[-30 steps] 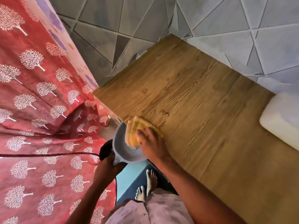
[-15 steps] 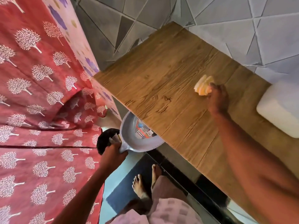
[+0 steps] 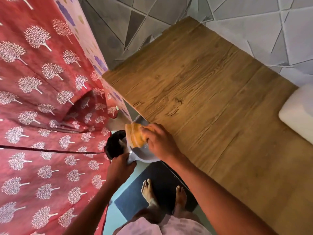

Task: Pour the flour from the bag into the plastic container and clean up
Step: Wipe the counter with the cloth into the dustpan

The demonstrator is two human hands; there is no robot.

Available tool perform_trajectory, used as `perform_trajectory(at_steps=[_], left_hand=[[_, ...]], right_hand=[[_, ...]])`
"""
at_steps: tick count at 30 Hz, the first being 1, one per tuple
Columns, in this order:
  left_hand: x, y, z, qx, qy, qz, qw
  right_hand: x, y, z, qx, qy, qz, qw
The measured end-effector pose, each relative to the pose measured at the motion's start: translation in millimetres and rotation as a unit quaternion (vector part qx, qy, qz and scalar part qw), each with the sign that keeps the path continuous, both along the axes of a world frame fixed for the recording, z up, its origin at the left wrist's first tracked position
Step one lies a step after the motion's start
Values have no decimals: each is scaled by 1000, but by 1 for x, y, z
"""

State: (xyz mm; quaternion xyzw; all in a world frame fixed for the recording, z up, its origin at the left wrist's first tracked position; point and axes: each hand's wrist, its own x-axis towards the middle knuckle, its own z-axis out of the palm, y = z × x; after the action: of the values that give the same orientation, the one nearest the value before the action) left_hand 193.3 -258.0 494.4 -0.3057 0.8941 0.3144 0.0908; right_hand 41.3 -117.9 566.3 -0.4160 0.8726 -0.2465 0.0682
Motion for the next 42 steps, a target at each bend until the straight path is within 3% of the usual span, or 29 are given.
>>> perform_trajectory(at_steps=[4, 8, 11, 14, 17, 21, 24, 26, 29, 32, 36, 40, 42], left_hand=[[4, 22, -2, -8, 6, -14, 1000], [4, 47, -7, -8, 3, -17, 1000], [4, 66, -11, -21, 18, -22, 999], [3, 83, -14, -36, 35, -19, 999], [3, 99, -12, -22, 47, -4, 999], [8, 116, -7, -2, 41, -4, 999], [13, 126, -4, 3, 21, -5, 1000], [16, 131, -3, 5, 12, -1, 1000], [18, 139, -1, 5, 21, 0, 1000], [21, 146, -3, -20, 27, 4, 999], [23, 158, -4, -28, 20, 13, 999], [25, 170, -2, -10, 8, 14, 1000], [28, 177, -1, 3, -1, 23, 1000]], right_hand=[[-42, 64, 9, -75, 47, -121, 989], [-160, 153, 7, 12, 139, -263, 955], [-249, 221, -3, 82, 120, -371, 917], [-277, 257, -13, 84, 67, -436, 893], [-237, 235, -16, 105, 76, -390, 912], [-105, 180, -21, 94, 73, -241, 963], [-6, 154, -20, 49, 16, -119, 992], [16, 150, -12, 17, -57, -74, 995], [-2, 167, 11, -74, -132, -65, 986], [-58, 201, 28, -90, -38, -134, 986], [-162, 271, 26, 60, 112, -262, 957], [-200, 319, 5, 194, 87, -289, 934], [-173, 309, -7, 187, 76, -278, 939]])
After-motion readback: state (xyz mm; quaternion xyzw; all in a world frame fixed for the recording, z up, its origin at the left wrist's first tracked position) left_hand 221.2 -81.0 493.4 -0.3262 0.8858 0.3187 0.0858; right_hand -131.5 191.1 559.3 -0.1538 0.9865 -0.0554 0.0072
